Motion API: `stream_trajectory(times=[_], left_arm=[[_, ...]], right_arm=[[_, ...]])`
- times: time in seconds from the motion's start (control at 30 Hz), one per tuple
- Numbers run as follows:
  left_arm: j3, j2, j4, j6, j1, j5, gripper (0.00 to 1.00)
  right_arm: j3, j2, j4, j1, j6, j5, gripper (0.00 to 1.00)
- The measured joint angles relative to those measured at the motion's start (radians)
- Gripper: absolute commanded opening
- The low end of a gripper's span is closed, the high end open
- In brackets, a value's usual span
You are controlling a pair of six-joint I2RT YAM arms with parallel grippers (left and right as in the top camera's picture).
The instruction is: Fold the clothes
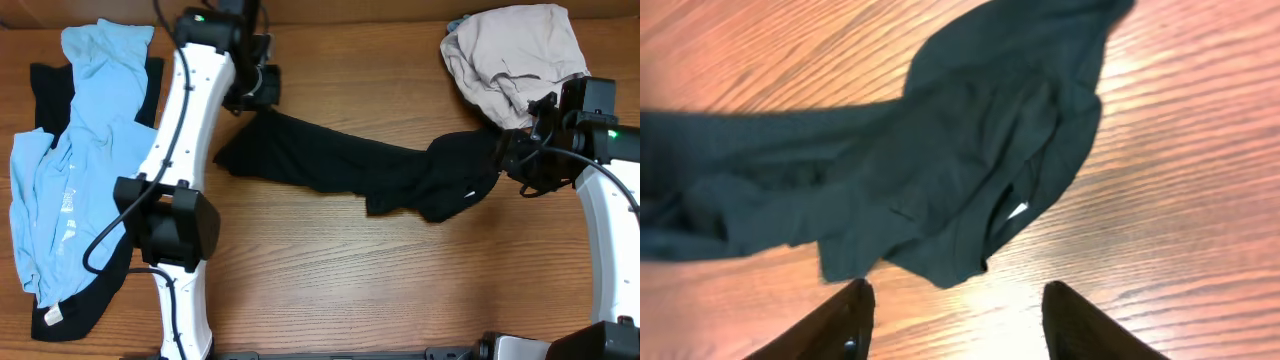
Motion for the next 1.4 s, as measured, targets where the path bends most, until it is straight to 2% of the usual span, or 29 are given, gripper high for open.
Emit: stream_trajectory(times=[0.13,0.27,0.43,0.63,1.0,1.17,1.23,1.3,1.33,1.4], left_arm=[[-0.01,0.0,0.027,-0.014,0.003,-0.015,0.04],[-0.01,0.0,0.041,-0.018,0.019,-0.032,0.04],[-0.011,0.0,0.059,-0.021,0.029,-0.057,0.04],[-0.012,0.0,0.068,-0.021,0.028,-0.092,0.04],[-0.012,0.0,0.075,-0.021,0.028,-0.115,0.04],[-0.012,0.0,0.074,-0.021,0.028,-0.117,0.04],[-0.012,0.0,0.074,-0.021,0.028,-0.119,0.04],[-0.012,0.0,0.072,-0.021,0.028,-0.119,0.04],[-0.012,0.0,0.072,-0.021,0.028,-0.119,0.04],[-0.012,0.0,0.072,-0.021,0.028,-0.119,0.04]], right_arm=[[0.002,-0.044,-0.025,0.072,-0.014,-0.05,0.61],[-0.005,-0.06,0.013,0.241,-0.005,-0.071,0.61],[-0.129,-0.015,0.194,0.455,0.094,-0.045,0.59],[-0.303,0.094,0.391,0.587,0.247,0.067,0.59],[-0.43,0.222,0.581,0.604,0.331,0.133,0.59],[-0.43,0.255,0.679,0.603,0.329,0.142,0.52],[-0.427,0.265,0.7,0.604,0.328,0.144,0.47],[-0.424,0.271,0.704,0.604,0.328,0.148,0.31],[-0.423,0.272,0.703,0.603,0.324,0.148,0.13],[-0.422,0.279,0.702,0.603,0.325,0.159,0.04]])
